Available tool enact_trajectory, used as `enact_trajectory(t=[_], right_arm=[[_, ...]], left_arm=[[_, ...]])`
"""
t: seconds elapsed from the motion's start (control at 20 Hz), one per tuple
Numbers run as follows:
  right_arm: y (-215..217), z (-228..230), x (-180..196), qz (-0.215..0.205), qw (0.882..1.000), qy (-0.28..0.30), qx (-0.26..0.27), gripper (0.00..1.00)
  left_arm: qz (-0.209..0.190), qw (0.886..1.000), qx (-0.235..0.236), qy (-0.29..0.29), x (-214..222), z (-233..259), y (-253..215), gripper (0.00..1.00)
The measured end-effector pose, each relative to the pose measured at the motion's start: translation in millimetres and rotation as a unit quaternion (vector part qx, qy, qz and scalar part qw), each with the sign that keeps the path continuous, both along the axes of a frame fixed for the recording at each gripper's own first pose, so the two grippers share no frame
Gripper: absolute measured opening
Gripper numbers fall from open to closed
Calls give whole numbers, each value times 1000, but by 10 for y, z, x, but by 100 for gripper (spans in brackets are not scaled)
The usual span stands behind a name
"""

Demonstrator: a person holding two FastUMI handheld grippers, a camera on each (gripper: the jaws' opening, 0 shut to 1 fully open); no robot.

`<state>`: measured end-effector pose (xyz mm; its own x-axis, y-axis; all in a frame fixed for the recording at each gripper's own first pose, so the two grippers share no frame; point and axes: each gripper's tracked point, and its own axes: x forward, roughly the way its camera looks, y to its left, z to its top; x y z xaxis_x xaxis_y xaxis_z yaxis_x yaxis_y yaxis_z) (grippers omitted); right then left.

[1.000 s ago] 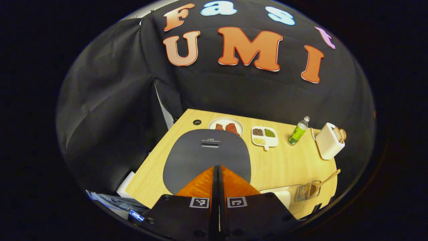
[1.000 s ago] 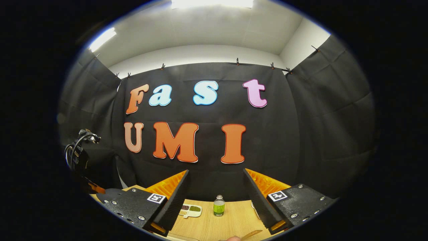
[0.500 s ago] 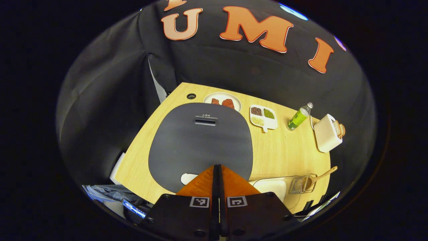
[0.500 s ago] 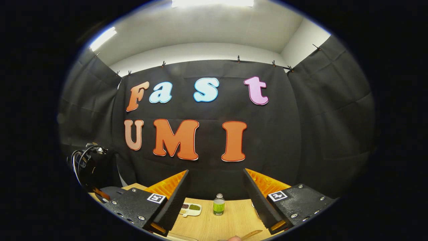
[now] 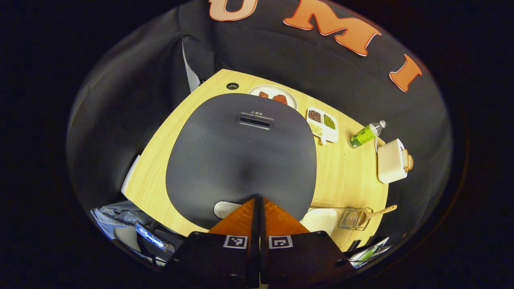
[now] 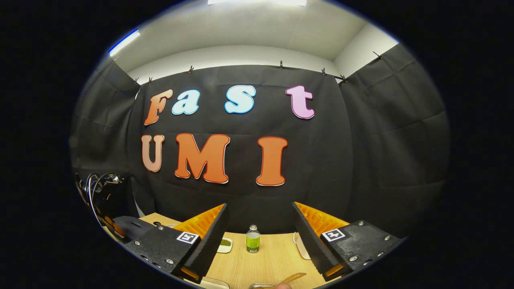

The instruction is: Close the left gripper, press the button to open the rice cooker; take a wooden spoon from the chopstick holder with the right hand, scoop a spoonful of rice and pour it into the rice cooker, then put the wooden spoon back into the chopstick holder.

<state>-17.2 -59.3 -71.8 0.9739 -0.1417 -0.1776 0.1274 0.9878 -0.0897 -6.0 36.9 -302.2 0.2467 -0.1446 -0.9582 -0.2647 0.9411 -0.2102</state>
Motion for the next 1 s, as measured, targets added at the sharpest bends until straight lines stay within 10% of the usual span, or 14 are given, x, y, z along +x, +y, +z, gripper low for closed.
enact_trajectory(t=[1.0], right_arm=[[101, -230, -26, -1, 999, 33, 3, 95]], left_arm=[[-8, 999, 37, -19, -56, -41, 182, 6]])
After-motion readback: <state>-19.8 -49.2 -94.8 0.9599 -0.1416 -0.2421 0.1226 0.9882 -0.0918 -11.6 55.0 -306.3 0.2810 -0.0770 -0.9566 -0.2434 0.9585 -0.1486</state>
